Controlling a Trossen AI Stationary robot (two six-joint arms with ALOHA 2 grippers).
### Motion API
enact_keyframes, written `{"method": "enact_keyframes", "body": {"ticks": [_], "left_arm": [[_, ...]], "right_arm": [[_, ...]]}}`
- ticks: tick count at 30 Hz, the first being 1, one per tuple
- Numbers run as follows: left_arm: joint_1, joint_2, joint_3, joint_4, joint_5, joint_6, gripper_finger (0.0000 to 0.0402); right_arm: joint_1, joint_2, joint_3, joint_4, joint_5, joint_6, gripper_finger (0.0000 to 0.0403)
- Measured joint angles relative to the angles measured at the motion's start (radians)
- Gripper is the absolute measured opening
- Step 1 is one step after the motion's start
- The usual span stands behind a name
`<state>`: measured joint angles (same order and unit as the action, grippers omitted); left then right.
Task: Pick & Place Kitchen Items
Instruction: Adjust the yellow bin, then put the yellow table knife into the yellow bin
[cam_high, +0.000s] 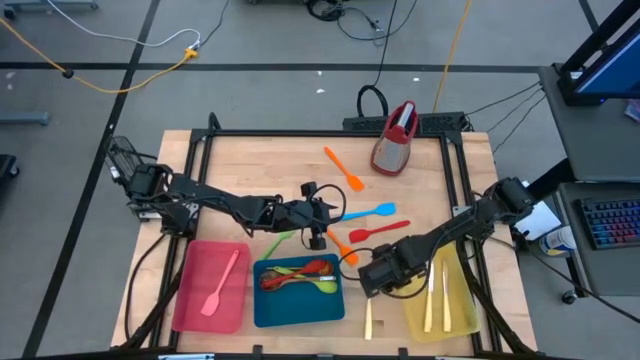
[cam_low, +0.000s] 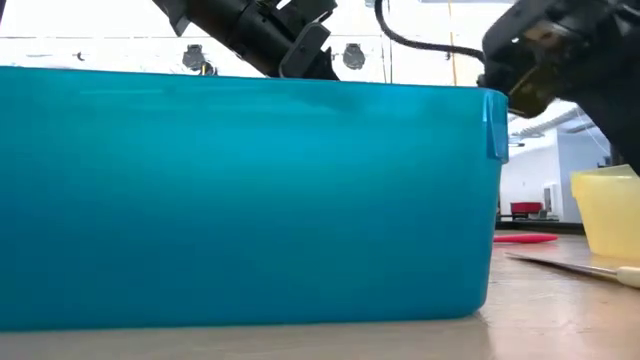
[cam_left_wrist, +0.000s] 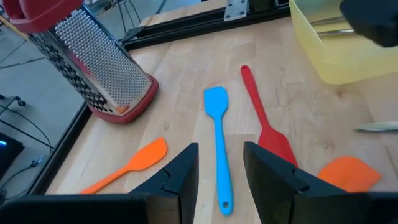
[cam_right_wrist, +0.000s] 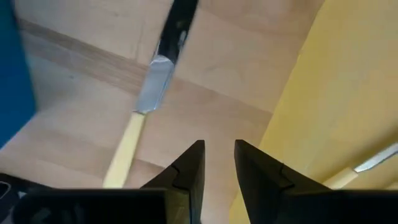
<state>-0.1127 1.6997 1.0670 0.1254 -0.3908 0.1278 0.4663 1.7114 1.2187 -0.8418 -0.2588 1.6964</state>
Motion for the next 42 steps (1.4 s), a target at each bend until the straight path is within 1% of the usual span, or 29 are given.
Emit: {"method": "enact_keyframes", "body": {"ticks": [5,7,9,11,16,18,21,27,30,32,34,37,39,42], "left_arm": [[0.0,0.0,0.0,-0.001,0.0,-0.006,0.0131],[-0.001,0.0,0.0,-0.002,0.0,-0.006,0.0131],[-0.001,0.0,0.0,-0.002,0.0,-0.006,0.0131],[-0.001,0.0,0.0,-0.002,0.0,-0.009,0.0131],[-0.001,0.0,0.0,-0.005,0.0,-0.034,0.0131],[-0.001,0.0,0.0,-0.005,0.0,-0.035,0.0131],[-0.001,0.0,0.0,-0.021,0.0,-0.036,0.0131],[-0.001,0.0,0.0,-0.043,0.0,-0.048,0.0131],[-0.001,0.0,0.0,-0.047,0.0,-0.059,0.0131],[-0.001,0.0,0.0,-0.047,0.0,-0.061,0.0131],[-0.001,0.0,0.0,-0.047,0.0,-0.061,0.0131],[0.0,0.0,0.0,-0.047,0.0,-0.058,0.0131],[0.001,0.0,0.0,-0.047,0.0,-0.057,0.0131],[0.002,0.0,0.0,-0.047,0.0,-0.055,0.0131]], "right_arm": [[0.02,-0.012,0.062,0.054,0.011,0.049,0.0082],[0.03,-0.01,0.068,0.088,0.047,0.088,0.0082],[0.04,0.0,0.067,0.12,0.044,0.13,0.0082],[0.047,0.022,0.066,0.2,0.015,0.154,0.0082],[0.061,0.091,0.067,0.426,0.02,0.162,0.0082],[0.061,0.11,0.067,0.473,0.019,0.162,0.0082],[0.067,0.121,0.066,0.458,0.014,0.2,0.0082],[0.1,0.12,0.067,0.375,-0.034,0.318,0.0078],[0.115,0.121,0.066,0.414,-0.024,0.359,0.0071],[0.122,0.12,0.067,0.436,0.011,0.382,0.0066],[0.126,0.12,0.067,0.435,0.029,0.389,0.0062],[0.126,0.12,0.067,0.416,0.016,0.394,0.006],[0.124,0.12,0.067,0.377,-0.006,0.369,0.0059],[0.122,0.12,0.067,0.33,-0.003,0.298,0.0059]]}}
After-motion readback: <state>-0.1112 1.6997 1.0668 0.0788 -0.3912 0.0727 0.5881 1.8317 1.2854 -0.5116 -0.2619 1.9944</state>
